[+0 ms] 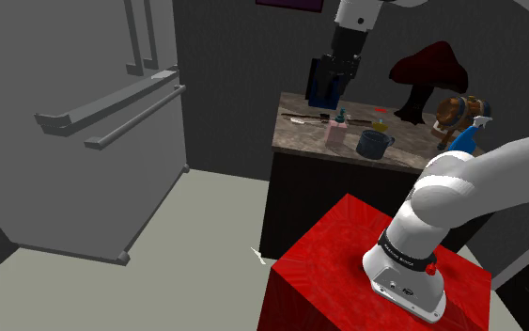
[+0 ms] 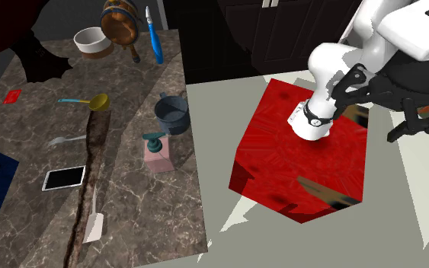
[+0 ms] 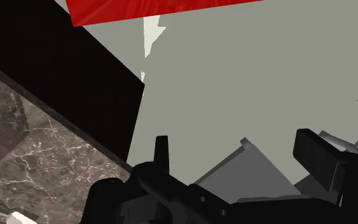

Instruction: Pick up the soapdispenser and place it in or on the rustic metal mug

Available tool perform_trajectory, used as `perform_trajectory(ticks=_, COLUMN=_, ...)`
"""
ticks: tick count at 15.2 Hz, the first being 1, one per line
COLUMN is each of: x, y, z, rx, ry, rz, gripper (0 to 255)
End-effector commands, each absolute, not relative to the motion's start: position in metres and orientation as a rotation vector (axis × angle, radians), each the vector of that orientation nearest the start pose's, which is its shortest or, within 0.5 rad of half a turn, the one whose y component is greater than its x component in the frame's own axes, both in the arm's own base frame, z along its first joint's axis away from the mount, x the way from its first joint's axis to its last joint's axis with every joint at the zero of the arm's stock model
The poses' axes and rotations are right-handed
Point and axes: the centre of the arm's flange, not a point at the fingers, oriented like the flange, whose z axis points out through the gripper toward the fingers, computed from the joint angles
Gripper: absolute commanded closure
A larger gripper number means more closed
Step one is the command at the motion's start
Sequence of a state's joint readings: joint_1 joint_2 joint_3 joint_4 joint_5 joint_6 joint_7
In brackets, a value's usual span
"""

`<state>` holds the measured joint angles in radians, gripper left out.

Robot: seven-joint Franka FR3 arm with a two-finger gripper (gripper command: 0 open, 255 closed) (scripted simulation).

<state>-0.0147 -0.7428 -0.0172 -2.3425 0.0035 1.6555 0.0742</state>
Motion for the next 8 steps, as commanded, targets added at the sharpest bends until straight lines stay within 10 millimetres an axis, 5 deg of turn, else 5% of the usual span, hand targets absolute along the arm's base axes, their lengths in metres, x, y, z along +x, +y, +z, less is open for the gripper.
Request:
perform_trajectory(ticks=1, x=0.327, y=-0.012, z=0.591, rx=-3.12, ry=0.159, rz=-0.086, gripper=0)
perform_trajectory(ticks=8, x=0.36, y=-0.098, z=0.567, rx=-3.11, ry=0.153, rz=-0.031, gripper=0)
